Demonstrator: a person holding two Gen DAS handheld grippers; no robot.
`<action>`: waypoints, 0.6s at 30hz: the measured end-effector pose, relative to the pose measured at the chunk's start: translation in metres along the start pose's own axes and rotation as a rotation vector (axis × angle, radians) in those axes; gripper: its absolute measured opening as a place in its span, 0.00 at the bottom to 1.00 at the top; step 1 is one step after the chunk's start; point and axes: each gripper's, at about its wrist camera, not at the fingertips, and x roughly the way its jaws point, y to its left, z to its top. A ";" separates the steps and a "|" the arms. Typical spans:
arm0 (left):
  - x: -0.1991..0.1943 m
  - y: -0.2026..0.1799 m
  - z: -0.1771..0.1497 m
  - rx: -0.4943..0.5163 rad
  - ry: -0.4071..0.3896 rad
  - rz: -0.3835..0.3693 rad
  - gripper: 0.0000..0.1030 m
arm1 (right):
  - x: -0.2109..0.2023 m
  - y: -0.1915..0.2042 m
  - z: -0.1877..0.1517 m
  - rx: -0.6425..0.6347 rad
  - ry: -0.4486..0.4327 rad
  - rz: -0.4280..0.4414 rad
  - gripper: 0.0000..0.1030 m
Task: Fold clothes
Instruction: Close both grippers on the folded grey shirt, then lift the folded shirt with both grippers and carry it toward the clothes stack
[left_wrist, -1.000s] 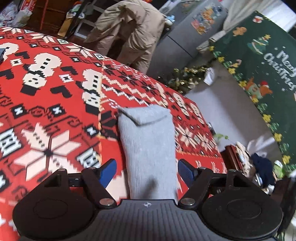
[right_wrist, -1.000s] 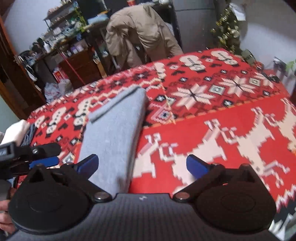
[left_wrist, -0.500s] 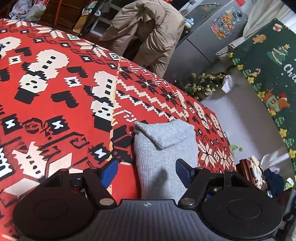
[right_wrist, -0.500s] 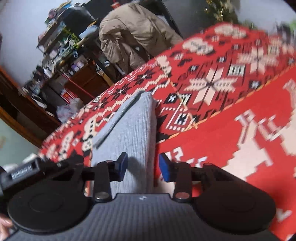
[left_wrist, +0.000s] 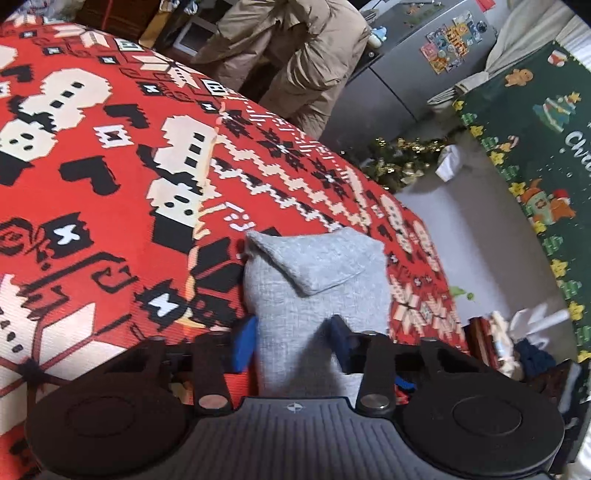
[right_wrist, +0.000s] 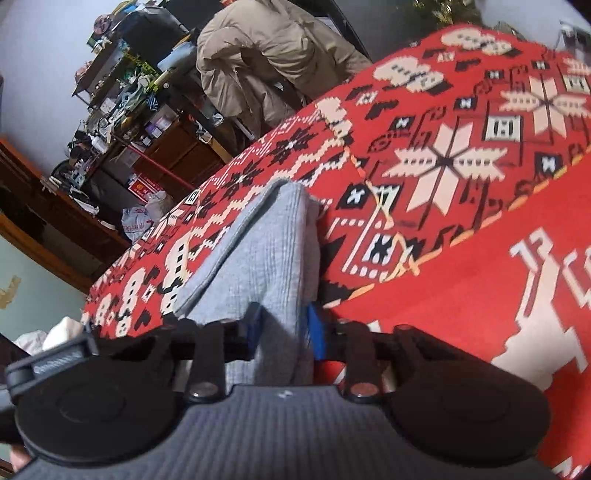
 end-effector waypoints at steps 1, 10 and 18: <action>-0.001 0.000 -0.001 -0.001 -0.006 0.004 0.28 | -0.001 0.001 -0.001 0.005 -0.004 0.001 0.18; -0.047 -0.027 0.000 0.079 -0.142 0.002 0.19 | -0.038 0.053 -0.002 -0.119 -0.105 -0.001 0.13; -0.145 -0.021 0.019 0.098 -0.310 -0.021 0.19 | -0.079 0.144 -0.007 -0.248 -0.187 0.090 0.13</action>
